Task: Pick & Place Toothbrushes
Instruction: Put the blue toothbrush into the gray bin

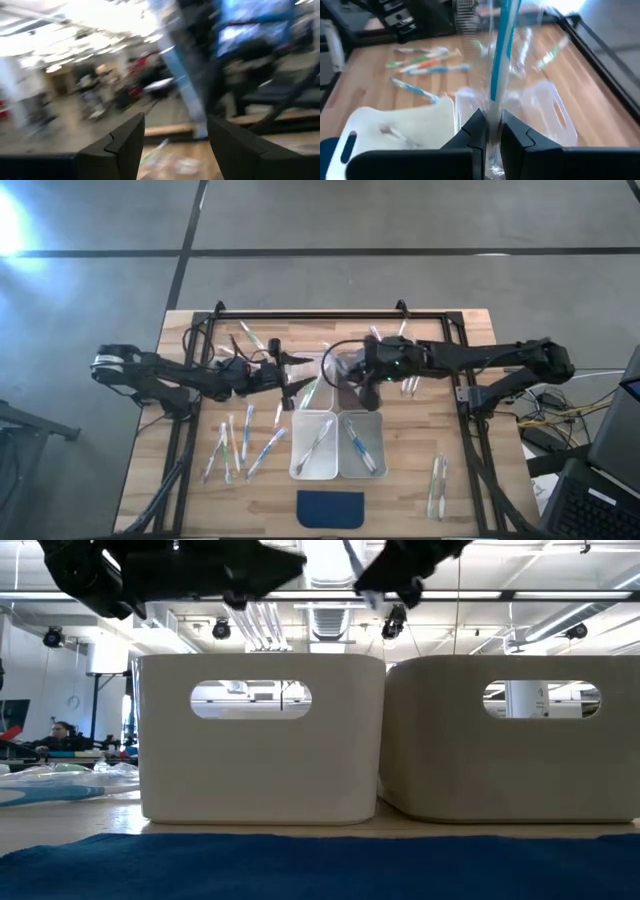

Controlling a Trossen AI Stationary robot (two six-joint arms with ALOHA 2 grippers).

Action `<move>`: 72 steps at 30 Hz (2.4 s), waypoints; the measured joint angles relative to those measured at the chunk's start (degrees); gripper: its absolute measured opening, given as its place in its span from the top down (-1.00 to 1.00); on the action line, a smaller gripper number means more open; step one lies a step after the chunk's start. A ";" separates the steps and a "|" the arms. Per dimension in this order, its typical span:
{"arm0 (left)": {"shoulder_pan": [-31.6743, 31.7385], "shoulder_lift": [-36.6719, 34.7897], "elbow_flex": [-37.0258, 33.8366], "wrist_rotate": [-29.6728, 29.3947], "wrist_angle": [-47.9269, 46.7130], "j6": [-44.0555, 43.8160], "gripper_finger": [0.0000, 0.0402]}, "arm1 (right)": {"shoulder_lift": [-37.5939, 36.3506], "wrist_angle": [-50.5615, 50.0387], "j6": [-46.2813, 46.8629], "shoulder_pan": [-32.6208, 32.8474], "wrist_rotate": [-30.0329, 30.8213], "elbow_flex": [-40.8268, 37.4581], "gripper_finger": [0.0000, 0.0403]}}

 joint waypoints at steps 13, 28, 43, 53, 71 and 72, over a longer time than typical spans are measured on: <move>0.02 -0.26 -0.02 -14.46 -6.02 1.16 -0.08 | -1.83 -10.30 22.39 10.54 8.18 -0.10 0.89; 0.09 -10.89 -0.11 -21.59 -21.85 5.71 -0.08 | 5.22 -19.24 54.44 23.00 9.34 -0.16 0.89; 0.11 -14.25 -1.09 -21.58 -22.56 13.11 -0.07 | 17.31 -20.18 70.96 25.96 3.84 2.37 0.89; 0.11 -14.93 -1.07 -25.06 -22.59 17.34 -0.07 | 22.78 -23.64 72.60 26.53 -1.67 5.89 0.89; 0.11 -14.93 -1.07 -25.10 -22.87 16.88 -0.07 | 22.74 -23.57 74.80 27.86 -5.97 4.32 0.89; 0.11 -14.93 -1.07 -25.10 -22.89 16.86 -0.07 | 22.74 -23.25 74.82 27.86 -6.18 4.04 0.89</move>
